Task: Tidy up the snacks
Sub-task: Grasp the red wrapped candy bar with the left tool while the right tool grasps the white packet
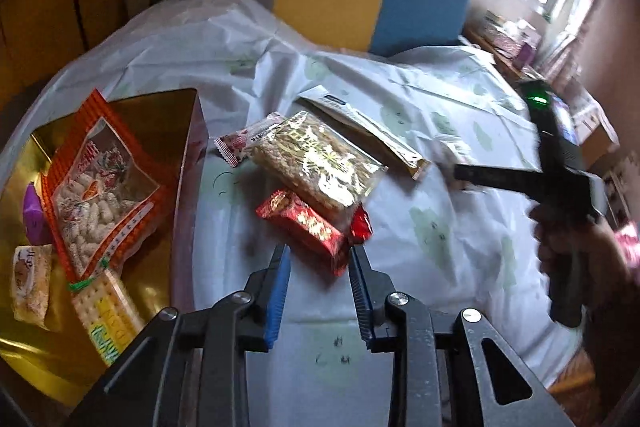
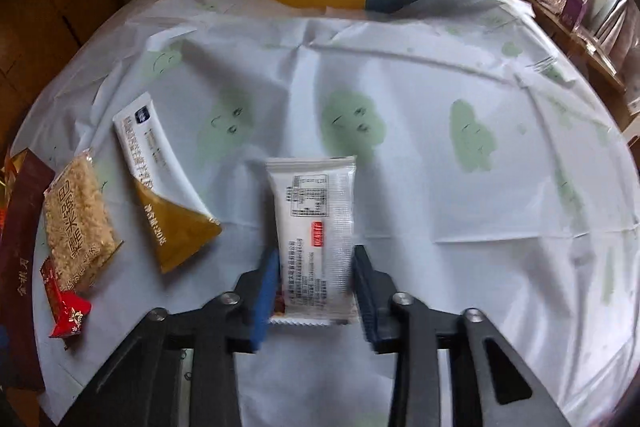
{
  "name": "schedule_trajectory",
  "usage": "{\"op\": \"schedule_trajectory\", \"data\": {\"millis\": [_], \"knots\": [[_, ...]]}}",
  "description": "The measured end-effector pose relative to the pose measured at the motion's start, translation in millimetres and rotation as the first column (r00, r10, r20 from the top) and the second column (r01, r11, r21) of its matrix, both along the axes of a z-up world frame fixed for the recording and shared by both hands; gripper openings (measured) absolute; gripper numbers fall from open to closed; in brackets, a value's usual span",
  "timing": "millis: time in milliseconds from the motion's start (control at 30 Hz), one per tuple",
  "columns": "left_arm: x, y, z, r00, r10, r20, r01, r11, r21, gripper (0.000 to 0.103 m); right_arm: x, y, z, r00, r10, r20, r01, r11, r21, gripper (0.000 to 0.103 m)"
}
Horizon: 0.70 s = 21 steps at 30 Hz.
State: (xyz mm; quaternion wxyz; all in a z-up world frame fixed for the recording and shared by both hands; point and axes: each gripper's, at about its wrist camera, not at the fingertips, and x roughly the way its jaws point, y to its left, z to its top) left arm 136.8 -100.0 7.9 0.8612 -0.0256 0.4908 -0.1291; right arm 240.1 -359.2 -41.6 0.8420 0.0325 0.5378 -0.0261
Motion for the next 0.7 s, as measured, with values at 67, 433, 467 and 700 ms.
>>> {"op": "schedule_trajectory", "data": {"millis": [67, 433, 467, 700], "knots": [[10, -6, -4, 1.000, 0.012, -0.013, -0.012, 1.000, 0.014, 0.030, -2, -2, 5, 1.000, 0.002, -0.008, -0.002, 1.000, -0.012, 0.034], [30, -39, -39, 1.000, 0.025, -0.006, -0.023, 0.979, 0.200, 0.028, 1, 1, 11, 0.999, 0.016, -0.033, -0.015, 1.000, 0.027, 0.034], [29, -42, -38, 1.000, 0.019, 0.002, -0.019, 0.978, 0.208, 0.029, 1, 2, 11, 0.999, 0.018, -0.031, -0.017, 0.999, 0.027, 0.034], [29, -54, -36, 0.998, -0.057, 0.023, 0.053, 0.986, 0.157, 0.046, -1, 6, 13, 0.999, 0.022, -0.028, -0.021, 1.000, 0.020, 0.034]]}}
